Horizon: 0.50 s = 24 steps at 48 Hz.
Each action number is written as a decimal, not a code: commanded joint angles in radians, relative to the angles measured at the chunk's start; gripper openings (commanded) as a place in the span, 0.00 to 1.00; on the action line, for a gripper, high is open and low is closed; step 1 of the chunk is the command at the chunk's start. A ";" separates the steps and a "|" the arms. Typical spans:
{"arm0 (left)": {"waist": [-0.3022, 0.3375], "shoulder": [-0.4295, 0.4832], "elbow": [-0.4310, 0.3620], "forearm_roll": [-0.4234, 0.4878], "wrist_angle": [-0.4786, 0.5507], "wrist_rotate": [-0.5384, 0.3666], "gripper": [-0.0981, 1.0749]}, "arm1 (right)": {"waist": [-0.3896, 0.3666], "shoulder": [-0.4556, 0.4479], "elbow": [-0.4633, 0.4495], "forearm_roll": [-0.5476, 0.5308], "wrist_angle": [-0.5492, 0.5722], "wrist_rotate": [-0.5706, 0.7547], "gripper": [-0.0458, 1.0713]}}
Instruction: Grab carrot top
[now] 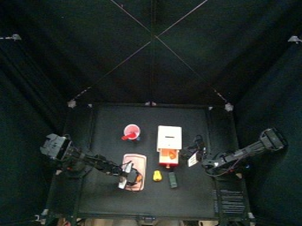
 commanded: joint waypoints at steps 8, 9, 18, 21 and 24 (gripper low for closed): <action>0.020 0.034 -0.014 0.021 -0.003 0.002 0.85 | -0.002 -0.002 -0.011 -0.003 0.002 0.002 0.88; 0.020 0.038 -0.014 0.020 -0.003 0.003 0.85 | -0.002 -0.002 -0.009 -0.002 0.002 0.002 0.88; 0.020 0.067 -0.015 0.018 0.000 0.003 0.85 | -0.002 -0.002 -0.011 0.000 0.002 0.002 0.88; 0.020 0.071 -0.015 0.018 0.000 0.002 0.84 | -0.002 -0.002 -0.011 0.002 0.002 0.002 0.88; 0.020 0.071 -0.015 0.017 0.000 0.000 0.84 | -0.002 -0.002 -0.011 0.000 0.002 0.002 0.88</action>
